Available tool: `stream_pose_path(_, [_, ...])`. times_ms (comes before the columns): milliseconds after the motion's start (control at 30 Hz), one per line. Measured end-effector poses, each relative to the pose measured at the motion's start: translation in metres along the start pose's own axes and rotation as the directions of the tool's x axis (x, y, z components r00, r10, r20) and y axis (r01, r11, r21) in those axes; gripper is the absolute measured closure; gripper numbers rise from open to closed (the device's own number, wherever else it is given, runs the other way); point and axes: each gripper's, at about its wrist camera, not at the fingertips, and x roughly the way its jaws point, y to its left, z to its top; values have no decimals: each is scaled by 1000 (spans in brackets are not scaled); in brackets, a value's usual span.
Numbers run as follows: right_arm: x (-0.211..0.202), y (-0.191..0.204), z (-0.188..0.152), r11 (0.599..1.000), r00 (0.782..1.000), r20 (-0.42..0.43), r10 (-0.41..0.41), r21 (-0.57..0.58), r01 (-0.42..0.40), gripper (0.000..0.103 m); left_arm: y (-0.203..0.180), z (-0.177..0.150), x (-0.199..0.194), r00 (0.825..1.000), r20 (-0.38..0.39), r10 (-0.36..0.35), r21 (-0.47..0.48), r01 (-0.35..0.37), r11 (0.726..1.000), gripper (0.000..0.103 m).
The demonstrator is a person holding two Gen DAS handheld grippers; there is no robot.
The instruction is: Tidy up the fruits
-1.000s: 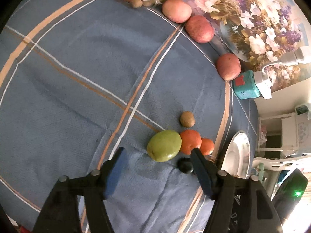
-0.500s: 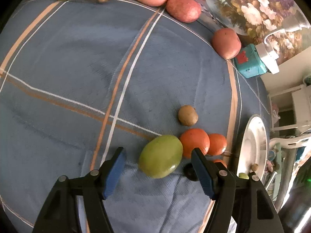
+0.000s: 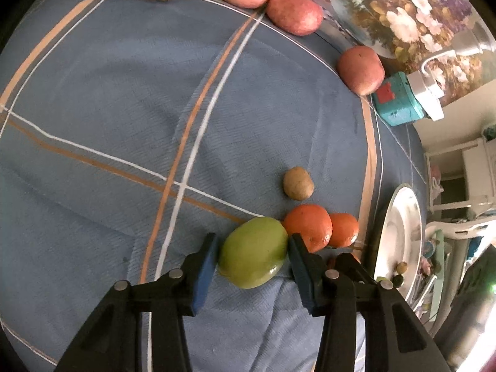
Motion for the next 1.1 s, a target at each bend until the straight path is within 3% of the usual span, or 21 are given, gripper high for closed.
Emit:
stream_pose_path(433, [-37,-4,-2,995,992,79,98,16,-99,66,7,5,-50,989,137,-63,-14,66,998,54])
stream_pose_path(667, [-50,-9,3,993,987,121,106,35,-111,66,-2,3,-62,982,166,-93,14,92,996,54])
stream_pose_path(867, [-61,-39,8,990,986,154,58,117,-76,66,-37,-7,-55,982,156,-106,117,88,989,54])
stream_pose_path(967, [-65,-62,11,983,987,161,-20,185,-11,66,-63,-18,-49,981,138,-138,188,111,976,54])
stream_pose_path(1100, [-69,-103,13,956,985,162,-64,294,14,66,-101,-34,-40,977,127,-170,307,125,944,54])
